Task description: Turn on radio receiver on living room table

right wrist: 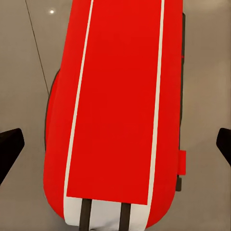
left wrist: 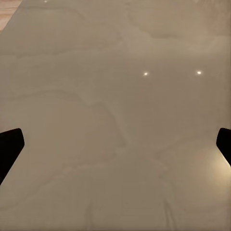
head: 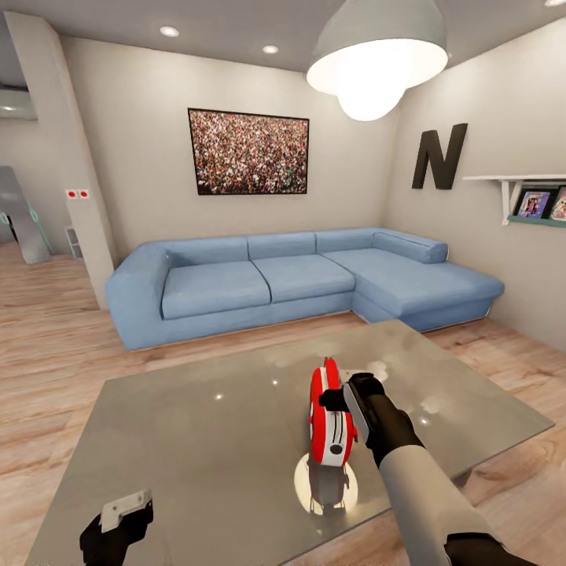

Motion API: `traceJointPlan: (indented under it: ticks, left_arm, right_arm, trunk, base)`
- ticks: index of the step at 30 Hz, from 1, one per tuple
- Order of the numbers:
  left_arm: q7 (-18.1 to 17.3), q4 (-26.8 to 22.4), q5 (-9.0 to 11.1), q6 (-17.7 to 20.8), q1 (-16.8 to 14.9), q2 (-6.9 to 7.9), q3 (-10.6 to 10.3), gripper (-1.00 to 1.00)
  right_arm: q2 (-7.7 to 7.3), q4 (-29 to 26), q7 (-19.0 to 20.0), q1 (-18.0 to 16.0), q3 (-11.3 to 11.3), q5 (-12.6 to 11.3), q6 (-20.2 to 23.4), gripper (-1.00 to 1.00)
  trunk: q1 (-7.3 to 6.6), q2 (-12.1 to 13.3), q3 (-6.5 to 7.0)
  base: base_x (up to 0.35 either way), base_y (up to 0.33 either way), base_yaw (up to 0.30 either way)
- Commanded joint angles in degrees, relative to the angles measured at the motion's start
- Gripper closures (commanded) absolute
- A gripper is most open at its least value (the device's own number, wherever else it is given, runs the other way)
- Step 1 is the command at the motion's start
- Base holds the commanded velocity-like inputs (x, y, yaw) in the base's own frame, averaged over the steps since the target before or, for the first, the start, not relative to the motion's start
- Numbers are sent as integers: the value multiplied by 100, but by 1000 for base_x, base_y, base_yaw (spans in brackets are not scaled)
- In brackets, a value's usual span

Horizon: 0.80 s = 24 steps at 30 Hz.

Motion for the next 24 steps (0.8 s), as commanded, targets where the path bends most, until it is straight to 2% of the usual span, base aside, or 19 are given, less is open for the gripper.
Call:
traceJointPlan:
  ticks: [1, 10, 11, 24]
  left_arm:
    - [0, -2, 0, 0, 0, 0, -1, -100]
    - [0, 2, -2, 0, 0, 0, -1, -100]
    - [0, 1, -1, 0, 0, 0, -1, -100]
    - [0, 3, -5, 0, 0, -9, -2, -100]
  right_arm:
    - [0, 0, 0, 0, 0, 0, 0, -100]
    - [0, 1, 0, 0, -1, -16, 0, -100]
    - [0, 1, 0, 0, -2, -17, 0, 100]
    - [0, -1, 0, 0, -4, -5, -8, 100]
  trunk:
    - [0, 0, 0]
    - [0, 0, 0]
    - [0, 0, 0]
    - [0, 0, 0]
  base:
    - [0, 0, 0]
    - [0, 0, 0]
    - [0, 0, 0]
    - [0, 0, 0]
